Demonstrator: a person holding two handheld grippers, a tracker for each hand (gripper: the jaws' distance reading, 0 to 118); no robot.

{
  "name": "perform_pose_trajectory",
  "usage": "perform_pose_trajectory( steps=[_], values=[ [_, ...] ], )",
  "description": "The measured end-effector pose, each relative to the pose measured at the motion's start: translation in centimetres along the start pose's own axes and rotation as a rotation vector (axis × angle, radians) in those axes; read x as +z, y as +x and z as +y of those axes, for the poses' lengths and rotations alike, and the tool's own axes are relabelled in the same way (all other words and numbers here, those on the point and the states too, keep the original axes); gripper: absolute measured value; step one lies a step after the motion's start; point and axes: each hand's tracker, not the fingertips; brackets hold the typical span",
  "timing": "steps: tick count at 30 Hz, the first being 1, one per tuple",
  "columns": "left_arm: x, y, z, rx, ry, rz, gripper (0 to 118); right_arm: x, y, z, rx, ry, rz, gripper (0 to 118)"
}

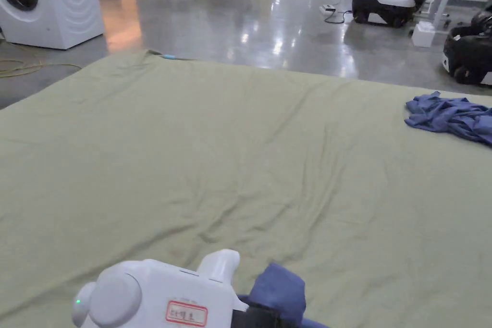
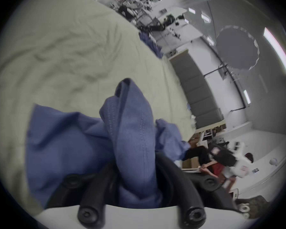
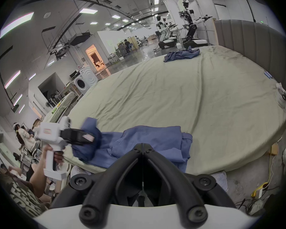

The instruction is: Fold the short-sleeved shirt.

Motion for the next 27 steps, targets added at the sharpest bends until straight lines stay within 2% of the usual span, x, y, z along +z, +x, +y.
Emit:
perform_pose_trajectory(
  steps=[1,2,3,7,9,11,12,13,15,19,24,27],
  values=[
    [-1.3,-0.6,-0.1,0.010,0.001,0.026,86,0.2,0.3,-0.1,-0.015,0.002,-0.004,2],
    [-2.4,-0.5,-0.3,0.026,-0.008,0.016,100,0.3,0.4,-0.2,-0.024,0.006,-0.007,2],
    [-3.0,-0.3,-0.6,0.061,-0.044,-0.031,99,0.5,0.6,-0.3,-0.031,0.014,-0.009,2],
    [0.0,1.2,-0.6,0.143,0.029,-0.383,98,1.1,1.2,-0.5,-0.058,0.036,-0.018,2],
    [3.1,1.8,-0.3,0.106,0.070,-0.401,91,1.1,1.5,-0.6,-0.074,0.038,-0.010,2],
    [5.5,1.5,-0.4,0.050,0.155,-0.254,78,1.0,1.6,-0.6,-0.081,0.039,-0.012,2],
    [6.1,1.0,-0.5,0.036,0.173,-0.143,29,0.9,1.6,-0.7,-0.083,0.039,-0.016,2],
    [5.8,0.6,-0.3,0.056,0.171,-0.064,0,0.8,1.7,-0.8,-0.086,0.037,-0.016,2],
    [4.2,-1.4,-0.7,0.162,0.082,0.013,0,0.5,1.9,-0.9,-0.102,0.030,-0.007,2],
    [-1.1,-2.1,-2.8,0.237,-0.075,-0.083,0,0.2,1.9,-1.3,-0.121,0.017,0.006,2],
    [-6.5,-0.1,-3.4,0.191,-0.145,-0.198,0,0.1,1.8,-1.5,-0.120,0.000,0.004,2],
    [-7.9,0.0,-3.0,0.223,-0.145,-0.206,0,-0.1,1.8,-1.4,-0.119,-0.009,0.005,2]
  ],
)
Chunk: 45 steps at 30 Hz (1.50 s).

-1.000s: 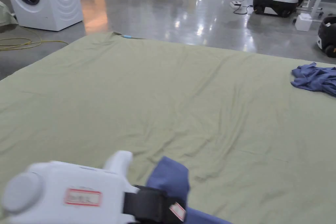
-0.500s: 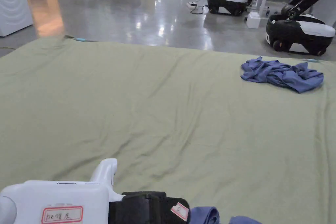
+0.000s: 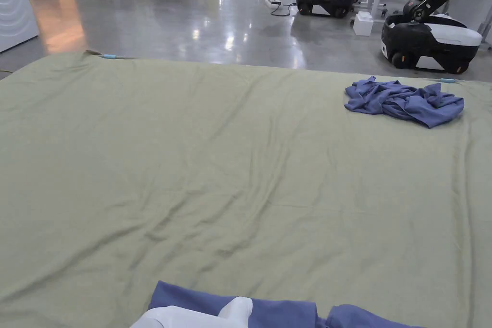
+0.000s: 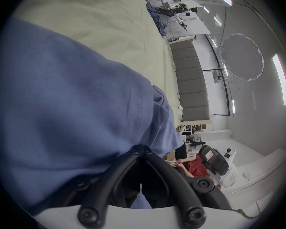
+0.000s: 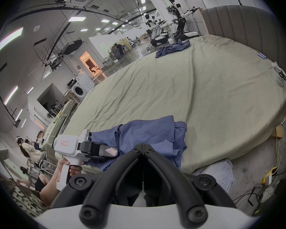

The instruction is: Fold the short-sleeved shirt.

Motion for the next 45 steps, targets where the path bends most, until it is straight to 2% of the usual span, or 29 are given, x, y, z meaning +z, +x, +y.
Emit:
perform_pose_trajectory(
  steps=[3,7,9,10,11,12,14,15,16,18,20,23,25,26,27,28,30,32,38,45],
  values=[
    [2.4,0.8,-0.5,0.026,0.047,-0.043,0,-0.2,-0.3,0.3,0.006,-0.005,0.001,2],
    [12.0,1.5,-1.3,-0.108,0.243,-0.109,0,-0.3,-0.7,0.9,0.026,-0.003,0.016,2],
    [16.7,0.8,-1.7,-0.187,0.363,-0.040,1,-0.7,-1.0,1.2,0.033,-0.003,0.018,2],
    [19.2,0.2,-2.1,-0.258,0.425,0.029,17,-0.9,-1.1,1.3,0.037,-0.004,0.020,2],
    [20.9,-0.4,-2.6,-0.293,0.482,0.111,49,-1.2,-1.2,1.3,0.041,-0.007,0.022,2],
    [22.0,-1.3,-3.0,-0.290,0.525,0.171,49,-1.4,-1.4,1.4,0.044,-0.012,0.024,2],
    [22.8,-3.4,-3.2,-0.246,0.512,0.157,77,-1.8,-1.8,1.4,0.053,-0.024,0.030,2],
    [22.6,-4.7,-3.0,-0.192,0.467,0.111,112,-2.0,-2.0,1.4,0.057,-0.031,0.034,2],
    [22.4,-6.0,-2.8,-0.127,0.430,0.045,117,-2.2,-2.2,1.5,0.062,-0.037,0.037,2],
    [20.6,-8.2,-1.8,0.030,0.352,-0.020,116,-2.4,-2.8,1.5,0.078,-0.047,0.041,2],
    [18.0,-9.9,-1.2,0.104,0.258,-0.023,116,-2.4,-3.2,1.6,0.093,-0.050,0.046,2],
    [16.4,-8.7,-0.6,-0.084,0.325,-0.091,116,-2.2,-3.7,1.7,0.109,-0.050,0.057,2],
    [14.6,-8.0,0.4,-0.051,0.278,-0.071,113,-2.0,-4.0,1.7,0.118,-0.049,0.060,2],
    [14.1,-7.7,0.5,-0.021,0.235,-0.107,97,-2.0,-4.1,1.7,0.119,-0.047,0.061,2],
    [13.2,-7.7,0.6,0.018,0.210,-0.145,43,-2.0,-4.0,1.8,0.121,-0.046,0.064,2],
    [12.1,-7.8,0.7,0.079,0.195,-0.104,11,-1.9,-4.1,1.8,0.121,-0.044,0.065,2],
    [11.0,-9.8,1.2,0.180,0.144,-0.029,11,-1.8,-4.0,1.7,0.120,-0.040,0.064,2],
    [11.9,-9.5,1.0,0.145,0.184,-0.090,11,-1.6,-3.9,1.7,0.116,-0.037,0.063,2],
    [20.2,-6.9,-0.8,0.092,0.311,0.025,11,-1.0,-3.1,1.8,0.106,-0.019,0.044,2],
    [27.9,-2.6,-2.5,0.008,0.450,0.371,11,-1.5,-2.6,1.3,0.086,-0.027,0.057,2]
  ],
)
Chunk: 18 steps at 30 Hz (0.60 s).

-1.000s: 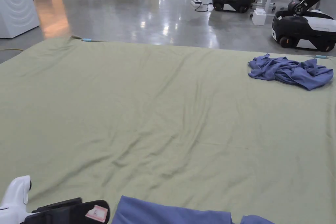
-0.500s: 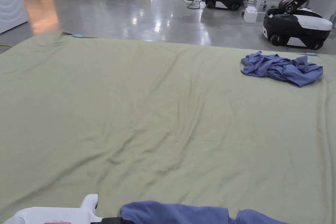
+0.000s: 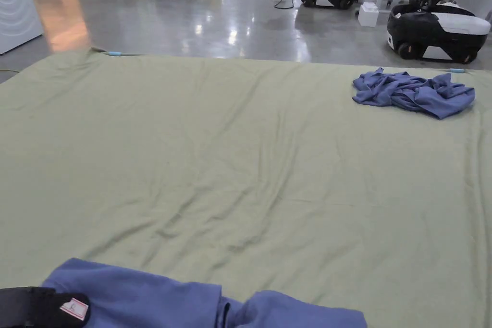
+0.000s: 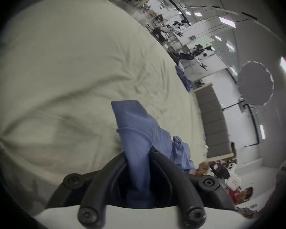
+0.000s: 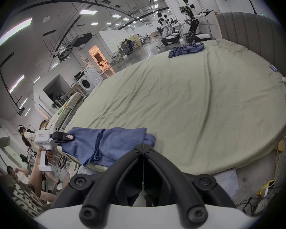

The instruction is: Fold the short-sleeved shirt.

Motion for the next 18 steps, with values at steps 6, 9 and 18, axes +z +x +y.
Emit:
perform_pose_trajectory(
  steps=[6,9,18],
  values=[
    [-1.5,7.3,-1.8,-0.101,-0.007,-0.119,11,-0.5,0.2,-0.3,-0.008,-0.014,0.011,2],
    [-5.9,11.5,-2.6,-0.196,-0.110,-0.199,11,-0.5,0.3,-0.3,-0.008,-0.017,0.014,2],
    [-21.8,18.1,-7.1,-0.290,-0.388,-0.243,19,1.5,2.0,-1.0,-0.054,0.017,-0.038,2]
  ],
)
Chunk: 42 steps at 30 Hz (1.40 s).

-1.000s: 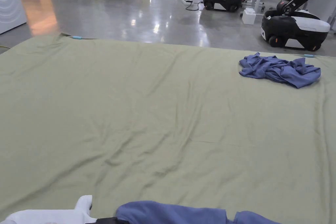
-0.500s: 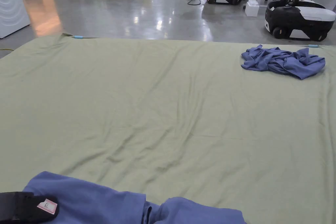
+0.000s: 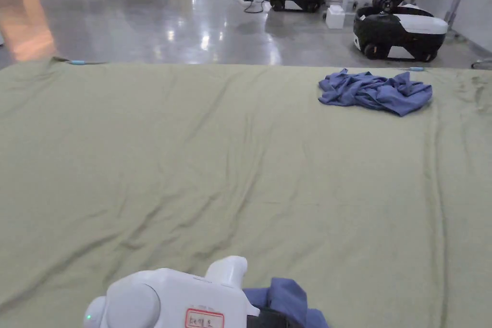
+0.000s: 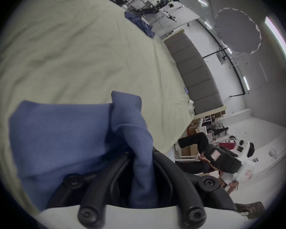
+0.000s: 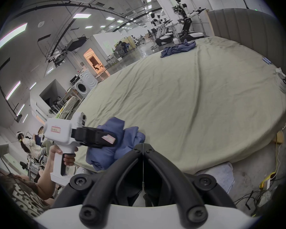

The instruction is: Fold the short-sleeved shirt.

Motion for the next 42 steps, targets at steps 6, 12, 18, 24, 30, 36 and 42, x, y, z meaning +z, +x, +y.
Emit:
perform_pose_trajectory(
  steps=[6,12,18,24,30,36,42],
  values=[
    [1.3,0.3,-0.8,0.130,0.009,-0.358,102,0.2,1.0,-0.3,-0.035,0.001,-0.024,2],
    [6.0,-0.1,-1.2,0.008,0.096,-0.030,63,-0.4,0.9,-0.5,-0.035,-0.011,-0.007,2],
    [-0.6,-1.1,-2.6,0.098,-0.109,-0.029,7,-1.1,0.5,-0.5,-0.029,-0.028,0.014,2],
    [-5.2,-0.6,-1.8,0.077,-0.107,-0.056,1,-1.4,0.3,-0.5,-0.034,-0.041,0.034,2],
    [-0.9,0.9,-2.8,0.043,-0.040,-0.149,1,-3.3,-0.7,0.2,-0.035,-0.039,0.092,2],
    [11.2,-2.3,-6.0,0.045,0.250,-0.072,1,-11.4,-3.8,1.4,-0.043,-0.136,0.367,2],
    [15.2,-6.0,-8.2,0.081,0.346,-0.032,1,-20.5,-4.6,-0.9,-0.079,-0.408,0.327,2]
  ],
)
